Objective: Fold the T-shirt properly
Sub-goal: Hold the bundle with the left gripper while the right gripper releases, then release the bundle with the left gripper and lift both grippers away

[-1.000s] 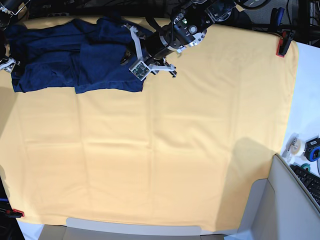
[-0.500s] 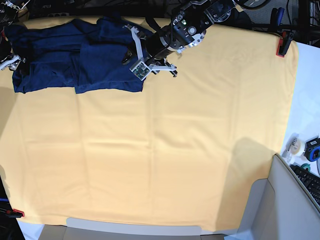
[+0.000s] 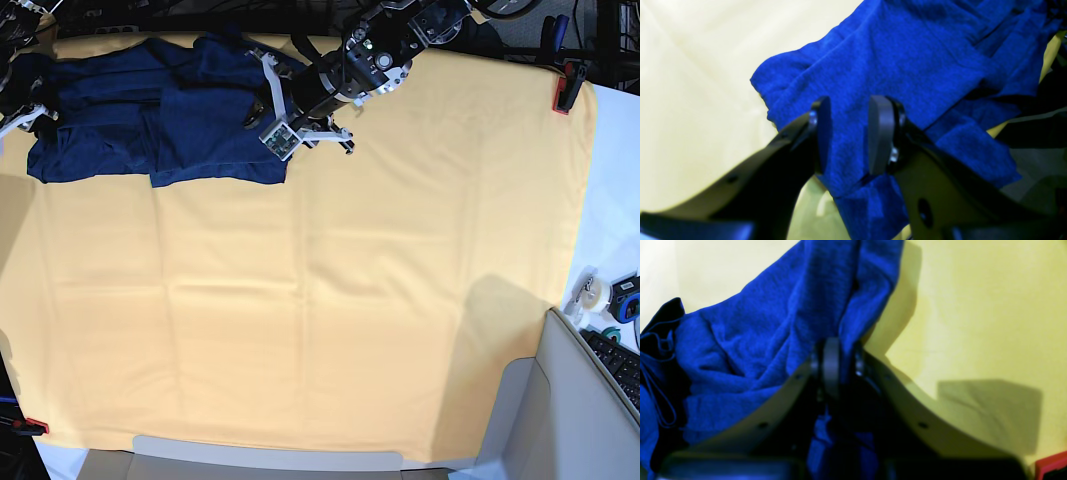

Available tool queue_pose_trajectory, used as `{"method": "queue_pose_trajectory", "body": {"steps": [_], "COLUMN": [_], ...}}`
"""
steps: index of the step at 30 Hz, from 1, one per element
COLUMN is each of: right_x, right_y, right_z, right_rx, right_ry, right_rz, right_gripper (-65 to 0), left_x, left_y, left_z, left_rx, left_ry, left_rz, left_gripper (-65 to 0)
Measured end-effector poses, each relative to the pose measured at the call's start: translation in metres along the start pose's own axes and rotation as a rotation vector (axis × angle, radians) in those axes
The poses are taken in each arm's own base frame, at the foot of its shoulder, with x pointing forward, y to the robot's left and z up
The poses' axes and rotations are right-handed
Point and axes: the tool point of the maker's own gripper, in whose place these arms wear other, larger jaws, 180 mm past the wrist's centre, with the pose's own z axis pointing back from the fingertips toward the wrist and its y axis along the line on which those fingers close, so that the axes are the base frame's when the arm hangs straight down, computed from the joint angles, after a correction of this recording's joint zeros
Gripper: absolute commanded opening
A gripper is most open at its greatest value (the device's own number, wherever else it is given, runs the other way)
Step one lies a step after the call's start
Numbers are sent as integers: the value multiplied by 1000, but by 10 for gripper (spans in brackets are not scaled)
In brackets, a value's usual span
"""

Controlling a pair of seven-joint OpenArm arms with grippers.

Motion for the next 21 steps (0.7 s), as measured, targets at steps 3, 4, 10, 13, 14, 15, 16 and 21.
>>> {"method": "queue_pose_trajectory", "body": {"steps": [3, 4, 10, 13, 14, 15, 16, 21], "right_x": [1, 0, -11, -12, -6, -1, 3, 7], "right_y": [4, 5, 24, 39, 44, 50, 59, 93], "right_z": [0, 0, 11, 21, 24, 27, 31, 39], "right_rx": [1, -8, -49, -68, -75, -77, -75, -59], "right_ry": [-8, -5, 55, 59, 39, 17, -5, -29], "right_rz": [6, 11, 122, 195, 219, 246, 268, 383], "right_gripper": [-650, -650, -650, -650, -650, -650, -650, -650], "left_x": [0, 0, 0, 0, 0, 0, 1, 17], "left_y": [0, 0, 0, 0, 0, 0, -1, -4], "left_z": [0, 0, 0, 0, 0, 0, 1, 9], "left_rx": [0, 0, 0, 0, 1, 1, -1, -11], "left_ry": [-1, 0, 0, 0, 0, -2, -3, -54], "left_rz": [0, 0, 0, 0, 0, 0, 1, -4], "left_gripper": [-460, -460, -461, -461, -462, -462, -462, -462]}}
